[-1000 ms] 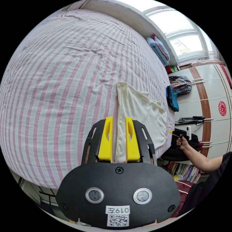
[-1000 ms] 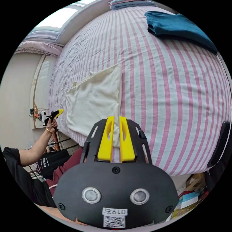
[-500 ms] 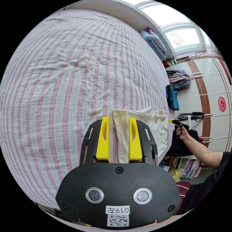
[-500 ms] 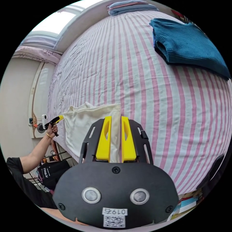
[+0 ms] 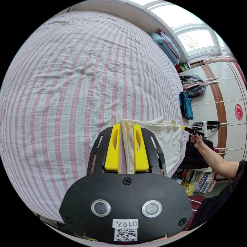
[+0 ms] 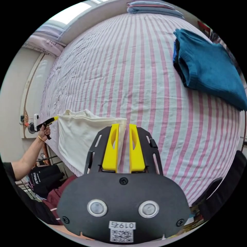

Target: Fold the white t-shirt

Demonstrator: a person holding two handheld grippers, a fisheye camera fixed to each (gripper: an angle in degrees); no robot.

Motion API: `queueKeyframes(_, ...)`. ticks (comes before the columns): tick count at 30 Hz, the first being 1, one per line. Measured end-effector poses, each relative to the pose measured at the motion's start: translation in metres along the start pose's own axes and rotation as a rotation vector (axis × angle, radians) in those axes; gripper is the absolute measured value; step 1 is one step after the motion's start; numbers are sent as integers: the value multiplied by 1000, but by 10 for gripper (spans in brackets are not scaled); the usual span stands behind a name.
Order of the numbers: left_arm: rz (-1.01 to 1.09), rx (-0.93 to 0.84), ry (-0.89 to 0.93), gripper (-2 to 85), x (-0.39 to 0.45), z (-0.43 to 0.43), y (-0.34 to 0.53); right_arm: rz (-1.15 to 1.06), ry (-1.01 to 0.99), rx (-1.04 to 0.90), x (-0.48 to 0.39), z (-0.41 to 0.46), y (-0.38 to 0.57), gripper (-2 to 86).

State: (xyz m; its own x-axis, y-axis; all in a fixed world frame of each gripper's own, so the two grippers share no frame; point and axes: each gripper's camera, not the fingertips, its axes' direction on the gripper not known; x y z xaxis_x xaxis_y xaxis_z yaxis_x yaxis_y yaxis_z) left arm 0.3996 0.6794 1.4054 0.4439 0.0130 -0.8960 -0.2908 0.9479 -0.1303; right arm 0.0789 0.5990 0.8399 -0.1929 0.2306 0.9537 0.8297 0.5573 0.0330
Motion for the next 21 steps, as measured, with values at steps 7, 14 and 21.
queueKeyframes(7, 435, 25, -134, 93, 94, -24, -22, -647, 199, -25, -132, 2, -10, 65)
queueKeyframes(14, 888, -158, -176, 92, 213, 33, -43, -776, 169, -69, -188, 31, -34, 67)
queueKeyframes(21, 991, -218, -152, 83, 258, 66, -61, -829, 166, -139, -211, 46, -53, 79)
